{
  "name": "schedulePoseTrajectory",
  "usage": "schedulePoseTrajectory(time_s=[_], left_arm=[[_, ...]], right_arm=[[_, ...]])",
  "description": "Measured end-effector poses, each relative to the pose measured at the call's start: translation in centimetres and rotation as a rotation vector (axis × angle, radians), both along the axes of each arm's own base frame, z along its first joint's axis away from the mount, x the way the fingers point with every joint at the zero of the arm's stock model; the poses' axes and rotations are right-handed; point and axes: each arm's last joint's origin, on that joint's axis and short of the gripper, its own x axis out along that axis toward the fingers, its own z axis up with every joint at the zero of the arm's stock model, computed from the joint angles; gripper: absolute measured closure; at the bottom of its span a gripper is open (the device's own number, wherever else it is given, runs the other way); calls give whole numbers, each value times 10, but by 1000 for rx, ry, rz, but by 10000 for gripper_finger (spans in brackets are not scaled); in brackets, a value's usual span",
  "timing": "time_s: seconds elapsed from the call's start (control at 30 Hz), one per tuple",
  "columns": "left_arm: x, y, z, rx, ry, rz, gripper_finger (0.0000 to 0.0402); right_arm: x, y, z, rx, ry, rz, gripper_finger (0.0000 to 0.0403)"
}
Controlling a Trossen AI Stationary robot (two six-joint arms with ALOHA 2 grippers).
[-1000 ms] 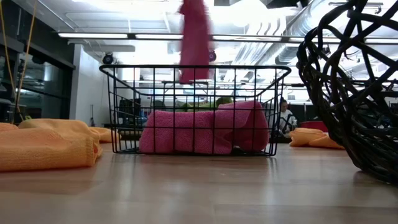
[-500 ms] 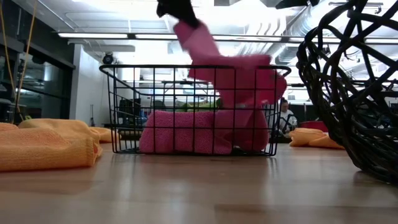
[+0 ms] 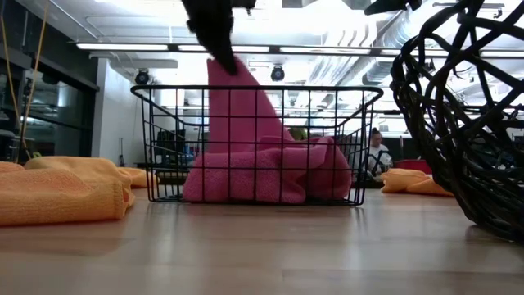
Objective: Sort microfiber towel by color & place in baskets
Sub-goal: Put the pink microfiber cloth into the wire basket, then put the right yellow microfiber cloth into the spiral wire basket
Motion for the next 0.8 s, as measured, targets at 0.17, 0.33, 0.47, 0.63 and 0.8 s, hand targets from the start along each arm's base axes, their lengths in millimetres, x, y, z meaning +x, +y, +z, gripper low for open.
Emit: schedulePoseTrajectory(time_s=[0.17, 0.33, 0.47, 0.63, 0.8], left_arm=[[6, -21, -35, -177, -46, -133, 401], [23, -24, -42, -212, -278, -263, 401], [26, -5, -40, -203, -324, -191, 392], [21, 13, -45, -359, -269, -120, 350], [11, 16, -48, -449, -144, -104, 275]], right_arm=[[0, 0, 0, 1, 1, 0, 53], [0, 0, 0, 6, -4, -2, 53], [1, 0, -1, 43, -25, -15, 53], [1, 0, -5, 100, -20, -36, 53], [2, 0, -13, 178, 14, -72, 53]])
